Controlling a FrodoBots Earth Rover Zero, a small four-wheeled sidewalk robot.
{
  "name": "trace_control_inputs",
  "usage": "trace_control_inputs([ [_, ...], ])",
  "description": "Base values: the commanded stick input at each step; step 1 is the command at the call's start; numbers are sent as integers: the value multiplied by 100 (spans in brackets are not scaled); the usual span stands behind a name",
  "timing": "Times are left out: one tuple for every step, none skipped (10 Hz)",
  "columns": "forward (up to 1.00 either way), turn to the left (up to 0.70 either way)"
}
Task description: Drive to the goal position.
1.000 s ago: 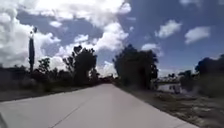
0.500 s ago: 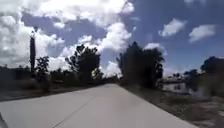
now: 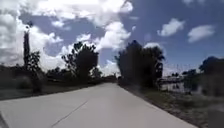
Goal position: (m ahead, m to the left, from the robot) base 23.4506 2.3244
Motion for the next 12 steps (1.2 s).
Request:
trace_control_inputs([
  [100,0],
  [100,0],
  [100,0],
  [100,0],
  [100,0],
  [100,0],
  [100,0],
  [100,0],
  [100,0],
  [100,0],
  [100,0],
  [100,0],
])
